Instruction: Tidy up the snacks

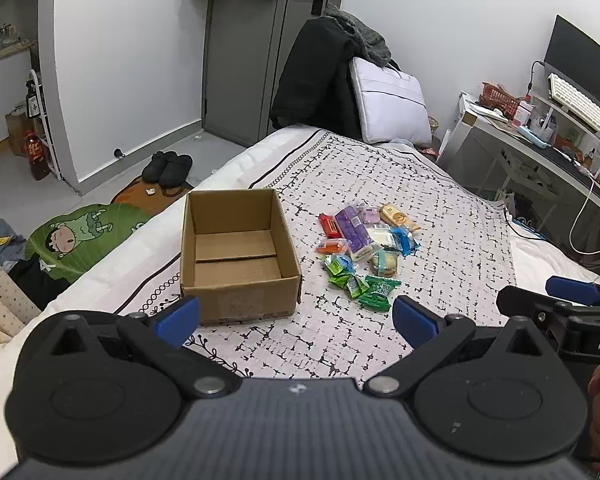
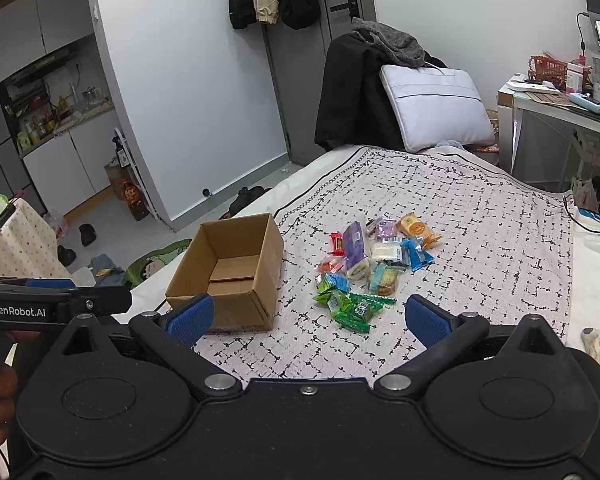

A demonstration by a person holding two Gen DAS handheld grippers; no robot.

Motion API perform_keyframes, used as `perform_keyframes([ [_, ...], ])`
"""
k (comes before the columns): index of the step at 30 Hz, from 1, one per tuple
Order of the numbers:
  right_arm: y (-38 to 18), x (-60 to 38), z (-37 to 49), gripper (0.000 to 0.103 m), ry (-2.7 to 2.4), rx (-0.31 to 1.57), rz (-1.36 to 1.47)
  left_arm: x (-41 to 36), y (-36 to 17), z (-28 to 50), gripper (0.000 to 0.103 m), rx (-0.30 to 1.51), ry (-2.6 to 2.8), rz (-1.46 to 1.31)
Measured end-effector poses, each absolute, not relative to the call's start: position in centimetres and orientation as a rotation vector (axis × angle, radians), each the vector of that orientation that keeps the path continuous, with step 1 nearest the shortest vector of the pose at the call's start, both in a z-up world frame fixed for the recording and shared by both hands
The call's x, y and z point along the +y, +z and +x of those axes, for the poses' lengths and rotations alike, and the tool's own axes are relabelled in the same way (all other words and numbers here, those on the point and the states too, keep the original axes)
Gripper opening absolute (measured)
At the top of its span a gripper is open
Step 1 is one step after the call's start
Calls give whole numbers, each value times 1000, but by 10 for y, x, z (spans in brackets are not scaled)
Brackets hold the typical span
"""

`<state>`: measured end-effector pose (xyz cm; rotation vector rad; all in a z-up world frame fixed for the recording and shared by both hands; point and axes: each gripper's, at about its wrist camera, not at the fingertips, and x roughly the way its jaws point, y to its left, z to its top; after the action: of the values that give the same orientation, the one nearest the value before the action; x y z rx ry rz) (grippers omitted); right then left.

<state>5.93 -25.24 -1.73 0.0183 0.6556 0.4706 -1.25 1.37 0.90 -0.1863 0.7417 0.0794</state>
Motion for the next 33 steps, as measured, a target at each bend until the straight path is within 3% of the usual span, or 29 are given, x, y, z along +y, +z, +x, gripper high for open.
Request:
perform_keyframes([
  [33,-17,-252,58,103,475,661,6,13,8,-17,102,741,78,-180],
])
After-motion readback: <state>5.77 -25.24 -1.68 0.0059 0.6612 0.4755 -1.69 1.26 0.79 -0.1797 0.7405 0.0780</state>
